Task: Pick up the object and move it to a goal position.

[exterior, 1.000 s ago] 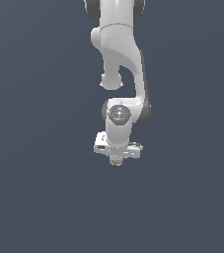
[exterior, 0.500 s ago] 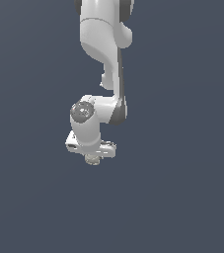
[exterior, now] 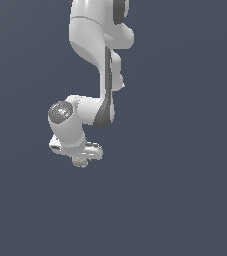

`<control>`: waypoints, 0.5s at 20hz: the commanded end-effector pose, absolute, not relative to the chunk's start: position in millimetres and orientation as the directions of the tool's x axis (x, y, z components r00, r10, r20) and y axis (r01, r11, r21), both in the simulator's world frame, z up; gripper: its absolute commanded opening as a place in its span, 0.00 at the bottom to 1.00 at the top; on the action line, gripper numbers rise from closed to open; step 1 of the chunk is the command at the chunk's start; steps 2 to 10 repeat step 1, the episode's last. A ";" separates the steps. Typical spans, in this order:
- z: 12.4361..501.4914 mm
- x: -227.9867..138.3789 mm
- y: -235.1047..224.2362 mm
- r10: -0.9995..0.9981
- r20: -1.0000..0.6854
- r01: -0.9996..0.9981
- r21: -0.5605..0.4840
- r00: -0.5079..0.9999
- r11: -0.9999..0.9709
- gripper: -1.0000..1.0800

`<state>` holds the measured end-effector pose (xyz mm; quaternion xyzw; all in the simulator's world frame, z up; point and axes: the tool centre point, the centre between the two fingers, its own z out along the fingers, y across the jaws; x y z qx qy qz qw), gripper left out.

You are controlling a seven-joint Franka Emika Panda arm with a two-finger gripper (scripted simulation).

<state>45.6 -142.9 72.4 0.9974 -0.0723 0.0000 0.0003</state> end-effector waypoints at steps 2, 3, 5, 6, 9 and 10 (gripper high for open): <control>73.0 46.5 -145.1 -0.142 0.000 -0.142 0.000 0.990 -0.990 0.00; 73.0 46.5 -145.1 -0.142 0.000 -0.142 0.000 0.990 -0.990 0.00; 73.0 46.5 -145.1 -0.142 0.000 -0.142 0.000 0.990 -0.990 0.00; 73.0 46.5 -145.1 -0.142 0.000 -0.142 0.000 0.990 -0.990 0.00; 73.0 46.5 -145.1 -0.142 0.000 -0.142 0.000 0.990 -0.990 0.00; 73.0 46.5 -145.1 -0.142 0.000 -0.142 0.000 0.990 -0.990 0.00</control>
